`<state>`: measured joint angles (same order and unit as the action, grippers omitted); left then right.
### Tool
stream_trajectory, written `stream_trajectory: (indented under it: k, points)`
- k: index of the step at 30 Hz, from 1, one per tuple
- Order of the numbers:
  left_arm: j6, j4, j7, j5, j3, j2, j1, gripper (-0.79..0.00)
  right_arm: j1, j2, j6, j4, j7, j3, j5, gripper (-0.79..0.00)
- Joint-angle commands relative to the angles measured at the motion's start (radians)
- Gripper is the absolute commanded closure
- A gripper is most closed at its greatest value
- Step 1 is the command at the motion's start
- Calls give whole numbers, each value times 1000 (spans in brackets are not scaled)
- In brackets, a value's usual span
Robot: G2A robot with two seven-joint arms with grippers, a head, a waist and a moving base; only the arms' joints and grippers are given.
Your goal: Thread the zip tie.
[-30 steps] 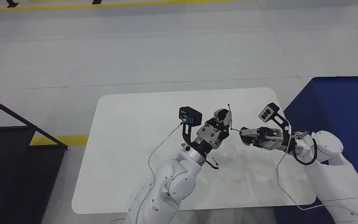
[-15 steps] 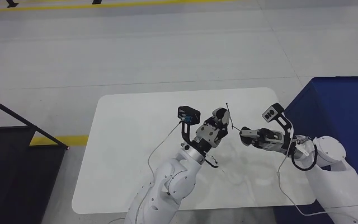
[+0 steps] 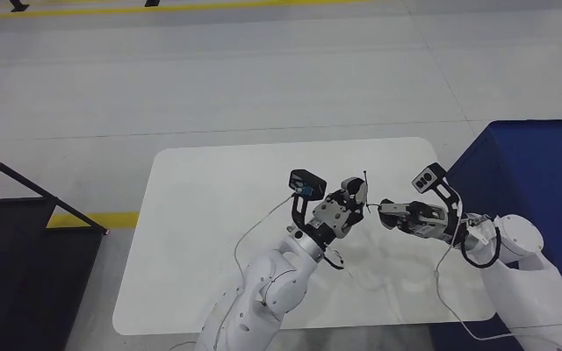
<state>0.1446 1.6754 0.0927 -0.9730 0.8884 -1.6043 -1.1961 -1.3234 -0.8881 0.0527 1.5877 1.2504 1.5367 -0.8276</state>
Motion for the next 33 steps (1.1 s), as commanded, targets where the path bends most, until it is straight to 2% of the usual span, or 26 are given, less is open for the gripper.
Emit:
stream_trajectory:
  k: [1, 7, 8, 9, 11, 12, 20, 23, 30, 33]
  points:
    - [19, 2, -9, -3, 3, 2, -5, 0, 2, -1, 1, 0, -2, -3, 3, 0]
    - [20, 7, -20, 13, 16, 5, -12, 0, 5, -2, 11, -1, -4, -10, 1, 0]
    - [20, 7, -18, 11, 16, 5, -12, -117, 6, -3, 12, 0, -5, -11, 1, 0]
    - [18, 7, -16, 10, 17, 5, -12, -296, 6, -3, 13, 1, -5, -12, 0, 0]
    - [13, 7, -11, 10, 18, 6, -12, -760, 8, -3, 17, 2, -5, -13, -2, 0]
    - [11, 7, -6, 14, 18, 6, -12, -785, 9, -4, 23, 0, -5, -14, -5, 0]
    - [-9, 9, -25, 36, 26, 4, -3, -785, 50, -7, 125, -48, 18, -33, -67, 0]
    - [-4, 23, -90, 78, 41, 2, -8, -785, 77, -4, 226, -78, -5, -46, -49, 0]
    - [-5, 26, -103, 99, 49, 1, -11, -785, 81, -4, 236, -79, -15, -49, -46, 0]
    - [-20, 19, -125, -32, 45, 8, -17, -785, 73, -6, 306, -68, -5, -45, -131, 0]
